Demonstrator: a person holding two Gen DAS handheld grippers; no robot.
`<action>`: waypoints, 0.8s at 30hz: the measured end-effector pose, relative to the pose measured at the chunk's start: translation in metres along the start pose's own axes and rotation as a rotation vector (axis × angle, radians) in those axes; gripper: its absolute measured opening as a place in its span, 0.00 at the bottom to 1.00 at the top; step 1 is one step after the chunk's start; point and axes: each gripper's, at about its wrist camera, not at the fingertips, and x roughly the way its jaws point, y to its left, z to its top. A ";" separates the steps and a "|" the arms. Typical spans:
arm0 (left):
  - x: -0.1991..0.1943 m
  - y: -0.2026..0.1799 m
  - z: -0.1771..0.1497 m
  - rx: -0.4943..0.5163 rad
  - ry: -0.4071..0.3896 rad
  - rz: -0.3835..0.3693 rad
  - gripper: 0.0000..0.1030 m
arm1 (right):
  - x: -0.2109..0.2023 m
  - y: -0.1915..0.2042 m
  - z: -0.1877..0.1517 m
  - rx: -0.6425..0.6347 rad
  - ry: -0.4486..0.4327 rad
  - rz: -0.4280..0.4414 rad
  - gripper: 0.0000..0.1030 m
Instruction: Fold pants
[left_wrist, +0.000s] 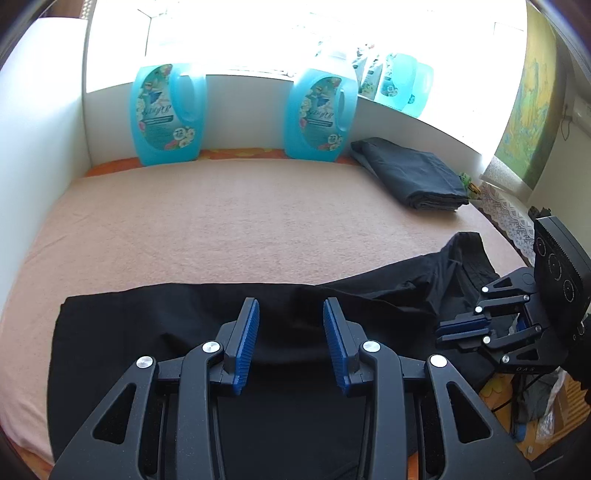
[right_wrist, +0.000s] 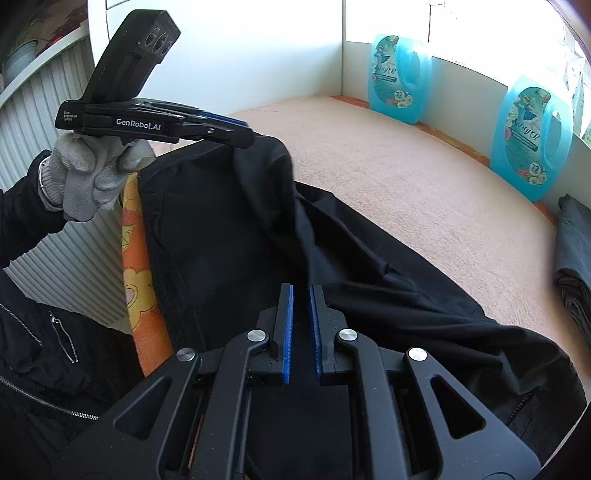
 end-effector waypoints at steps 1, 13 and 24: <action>0.004 -0.008 0.002 0.014 0.001 -0.022 0.33 | 0.003 0.002 0.000 -0.013 0.018 0.002 0.10; 0.066 -0.048 -0.002 0.119 0.147 -0.095 0.33 | -0.051 -0.080 0.016 0.178 -0.091 0.001 0.46; 0.070 -0.046 -0.010 0.113 0.159 -0.085 0.34 | 0.018 -0.130 0.022 0.177 0.105 0.123 0.50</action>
